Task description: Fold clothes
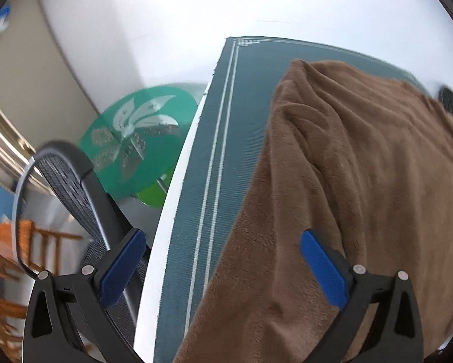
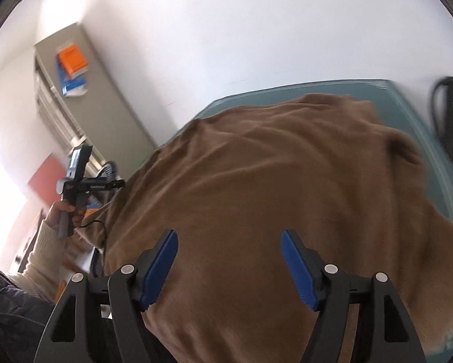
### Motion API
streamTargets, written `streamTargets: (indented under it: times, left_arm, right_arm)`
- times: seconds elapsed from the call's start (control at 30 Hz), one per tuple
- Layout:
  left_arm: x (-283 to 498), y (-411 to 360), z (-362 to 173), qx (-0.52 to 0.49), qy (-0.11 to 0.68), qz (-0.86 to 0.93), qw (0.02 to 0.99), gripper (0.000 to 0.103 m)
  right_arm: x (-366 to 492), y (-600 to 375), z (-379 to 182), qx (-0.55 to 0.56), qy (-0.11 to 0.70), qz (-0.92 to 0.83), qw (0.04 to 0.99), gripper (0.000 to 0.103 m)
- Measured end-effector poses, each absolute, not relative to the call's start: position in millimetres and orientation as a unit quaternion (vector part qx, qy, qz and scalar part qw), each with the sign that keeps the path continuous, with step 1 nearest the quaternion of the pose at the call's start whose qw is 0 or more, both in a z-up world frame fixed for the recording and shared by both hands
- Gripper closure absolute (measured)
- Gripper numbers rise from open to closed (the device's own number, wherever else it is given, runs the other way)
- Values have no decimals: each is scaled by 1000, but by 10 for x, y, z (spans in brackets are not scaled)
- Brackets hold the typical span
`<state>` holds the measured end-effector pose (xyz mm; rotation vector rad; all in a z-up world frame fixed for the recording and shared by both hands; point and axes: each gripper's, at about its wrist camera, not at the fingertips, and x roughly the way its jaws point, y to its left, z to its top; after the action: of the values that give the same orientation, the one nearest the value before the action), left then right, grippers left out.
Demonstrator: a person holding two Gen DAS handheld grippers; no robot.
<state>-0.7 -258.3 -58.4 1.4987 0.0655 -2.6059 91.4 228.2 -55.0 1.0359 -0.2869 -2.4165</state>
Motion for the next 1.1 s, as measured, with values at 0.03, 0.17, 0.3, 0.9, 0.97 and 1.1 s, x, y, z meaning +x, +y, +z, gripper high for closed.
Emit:
streamTargets:
  times: [0.03,0.17,0.3,0.9,0.97,1.1]
  left_arm:
    - [-41,-2624,-602,498,44,-865,48,0]
    - [-218,-2705,-687,496,116,-860,-19,0]
    - [-374,-2642,-765,507,107,-855,-14,0]
    - [-629,-2723,-366,447,32,-886,115,84]
    - [-689,-2606,-507,477,-25,-870,120,80]
    - [-692,-2603,-789,523,-41,-843,120,71]
  right_arm:
    - [877,2176,-600,381,-102,-884,251,30]
    - [644,1909,-743,393,-86,-880,252,30]
    - [566,1802,-826,402,-60,-884,231,30]
    - [301,1850,-1276,445,-1,-884,143,28]
    - [296,1823,-1276,446,8,-884,143,24]
    - [296,1836,-1280,445,9,-883,146,22]
